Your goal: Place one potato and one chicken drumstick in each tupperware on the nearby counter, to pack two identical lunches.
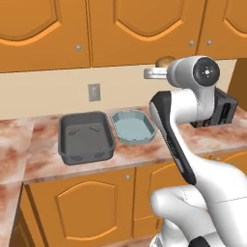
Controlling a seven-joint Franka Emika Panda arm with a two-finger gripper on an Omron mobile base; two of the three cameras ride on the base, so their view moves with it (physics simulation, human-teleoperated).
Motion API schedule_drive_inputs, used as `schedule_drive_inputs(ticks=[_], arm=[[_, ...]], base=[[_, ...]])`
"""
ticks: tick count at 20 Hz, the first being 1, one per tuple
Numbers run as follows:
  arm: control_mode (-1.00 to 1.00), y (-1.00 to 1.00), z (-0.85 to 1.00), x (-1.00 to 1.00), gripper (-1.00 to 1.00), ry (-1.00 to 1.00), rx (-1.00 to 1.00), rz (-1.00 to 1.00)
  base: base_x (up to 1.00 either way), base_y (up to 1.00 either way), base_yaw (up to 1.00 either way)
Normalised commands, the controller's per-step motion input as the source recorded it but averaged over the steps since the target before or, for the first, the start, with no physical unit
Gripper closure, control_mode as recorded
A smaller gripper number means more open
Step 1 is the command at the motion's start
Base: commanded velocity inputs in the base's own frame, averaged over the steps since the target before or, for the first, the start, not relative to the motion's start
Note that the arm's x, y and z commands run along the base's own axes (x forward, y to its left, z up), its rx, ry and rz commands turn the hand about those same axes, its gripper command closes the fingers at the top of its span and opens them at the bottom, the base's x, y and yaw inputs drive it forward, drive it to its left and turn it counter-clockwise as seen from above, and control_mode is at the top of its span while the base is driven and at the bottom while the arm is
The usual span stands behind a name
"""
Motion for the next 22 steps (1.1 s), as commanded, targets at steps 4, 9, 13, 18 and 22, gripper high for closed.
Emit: schedule_drive_inputs(ticks=[4,9,13,18,22], arm=[[1.00,0.00,0.00,0.00,1.00,0.00,0.00,0.00],[-1.00,0.04,-0.36,-0.14,1.00,0.11,-0.01,-0.01],[-1.00,0.00,-0.75,-0.50,1.00,0.21,0.00,0.00],[-1.00,-0.03,-0.90,-0.05,1.00,0.27,0.00,0.00],[-1.00,-0.12,-1.00,0.01,1.00,0.21,0.01,0.00]], base=[[0.85,0.34,0.00],[0.08,0.14,0.00],[0.00,0.00,0.00],[0.00,0.00,0.00],[0.00,0.00,0.00]])
